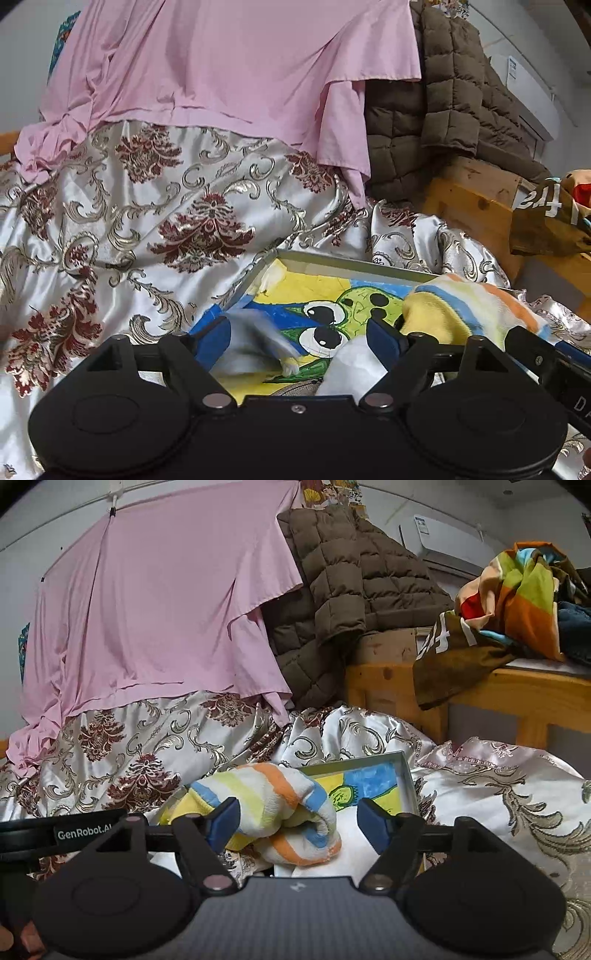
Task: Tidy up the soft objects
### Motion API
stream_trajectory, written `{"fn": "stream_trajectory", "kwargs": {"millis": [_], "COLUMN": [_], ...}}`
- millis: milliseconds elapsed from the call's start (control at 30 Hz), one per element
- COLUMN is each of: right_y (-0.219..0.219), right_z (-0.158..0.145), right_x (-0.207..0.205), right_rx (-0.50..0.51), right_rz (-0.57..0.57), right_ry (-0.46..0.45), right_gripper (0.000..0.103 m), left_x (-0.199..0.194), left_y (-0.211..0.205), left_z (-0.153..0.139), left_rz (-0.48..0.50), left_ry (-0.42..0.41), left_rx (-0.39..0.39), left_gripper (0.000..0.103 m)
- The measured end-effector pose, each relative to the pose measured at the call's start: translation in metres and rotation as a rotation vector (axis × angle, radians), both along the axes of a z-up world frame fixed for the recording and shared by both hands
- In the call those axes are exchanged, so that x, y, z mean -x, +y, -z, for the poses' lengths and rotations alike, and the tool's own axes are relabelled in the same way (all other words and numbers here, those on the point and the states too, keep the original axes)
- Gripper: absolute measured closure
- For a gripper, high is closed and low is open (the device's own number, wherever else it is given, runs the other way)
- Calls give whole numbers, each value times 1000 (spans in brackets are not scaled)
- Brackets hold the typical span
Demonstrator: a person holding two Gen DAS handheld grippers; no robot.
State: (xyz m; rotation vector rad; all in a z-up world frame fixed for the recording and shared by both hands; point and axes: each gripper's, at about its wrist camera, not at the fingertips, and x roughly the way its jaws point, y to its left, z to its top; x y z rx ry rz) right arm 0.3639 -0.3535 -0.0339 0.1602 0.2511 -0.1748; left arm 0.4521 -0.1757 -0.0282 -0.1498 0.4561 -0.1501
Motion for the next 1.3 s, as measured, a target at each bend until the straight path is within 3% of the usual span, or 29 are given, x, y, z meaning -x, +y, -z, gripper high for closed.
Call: {"fn": "stream_trajectory", "kwargs": {"millis": [533, 833, 1300], "right_y": [30, 51, 63], "right_z": [-21, -32, -28], "right_x": [79, 124, 185], "right_rx": [21, 60, 74], "right_rz": [0, -10, -8], "right_ry": [-1, -3, -22], "right_gripper": [9, 7, 2], "left_x": [88, 141, 217], "left_y": [32, 62, 75], "left_z": [-25, -33, -35], "left_rz": [-13, -15, 1], "left_ry": [-71, -86, -118], "left_rx": [-3, 1, -12], "left_gripper": [11, 9, 6]}}
